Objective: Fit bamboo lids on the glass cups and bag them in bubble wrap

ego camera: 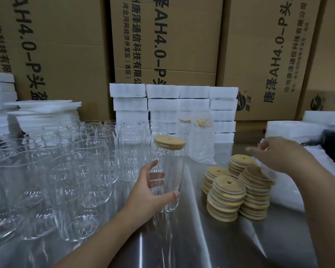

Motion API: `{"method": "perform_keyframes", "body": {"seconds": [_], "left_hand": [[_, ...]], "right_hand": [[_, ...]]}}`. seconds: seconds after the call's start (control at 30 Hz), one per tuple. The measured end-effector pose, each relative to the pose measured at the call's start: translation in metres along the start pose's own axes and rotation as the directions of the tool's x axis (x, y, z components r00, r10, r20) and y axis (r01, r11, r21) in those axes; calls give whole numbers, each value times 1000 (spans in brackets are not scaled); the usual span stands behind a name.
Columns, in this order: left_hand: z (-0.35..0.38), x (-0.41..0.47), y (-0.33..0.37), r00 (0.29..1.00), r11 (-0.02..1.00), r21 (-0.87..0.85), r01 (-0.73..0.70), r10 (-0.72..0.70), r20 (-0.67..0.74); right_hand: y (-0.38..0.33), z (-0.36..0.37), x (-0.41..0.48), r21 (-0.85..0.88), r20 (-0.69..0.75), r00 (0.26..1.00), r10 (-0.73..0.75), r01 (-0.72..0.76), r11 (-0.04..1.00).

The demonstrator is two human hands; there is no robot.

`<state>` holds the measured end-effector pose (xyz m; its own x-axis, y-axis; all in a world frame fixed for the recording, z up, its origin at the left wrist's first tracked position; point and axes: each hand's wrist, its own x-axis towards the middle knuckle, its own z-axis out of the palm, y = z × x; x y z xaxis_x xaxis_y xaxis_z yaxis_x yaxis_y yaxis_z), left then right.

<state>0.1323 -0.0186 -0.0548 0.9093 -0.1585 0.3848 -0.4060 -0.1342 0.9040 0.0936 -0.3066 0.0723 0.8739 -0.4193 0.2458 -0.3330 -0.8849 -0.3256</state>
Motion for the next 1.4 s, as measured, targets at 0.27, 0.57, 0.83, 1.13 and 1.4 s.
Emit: {"method": "perform_keyframes", "body": {"seconds": [0.27, 0.57, 0.83, 1.13, 1.4], "left_hand": [[1, 1, -2, 1000, 1000, 7, 0, 0, 21], [0, -1, 1, 1000, 1000, 10, 6, -6, 8], [0, 0, 6, 985, 995, -3, -99, 98, -143], [-10, -2, 21, 868, 950, 4, -312, 287, -405], [-5, -4, 21, 901, 965, 5, -262, 247, -358]], "right_hand": [[2, -12, -18, -4, 104, 995, 7, -7, 1000], [-8, -6, -13, -113, 67, 997, 39, -31, 993], [-76, -22, -37, 466, -435, 854, -286, 486, 739], [-141, 96, -48, 822, 258, 856, -449, 51, 568], [-120, 110, -45, 694, 220, 829, -515, 238, 680]]}}
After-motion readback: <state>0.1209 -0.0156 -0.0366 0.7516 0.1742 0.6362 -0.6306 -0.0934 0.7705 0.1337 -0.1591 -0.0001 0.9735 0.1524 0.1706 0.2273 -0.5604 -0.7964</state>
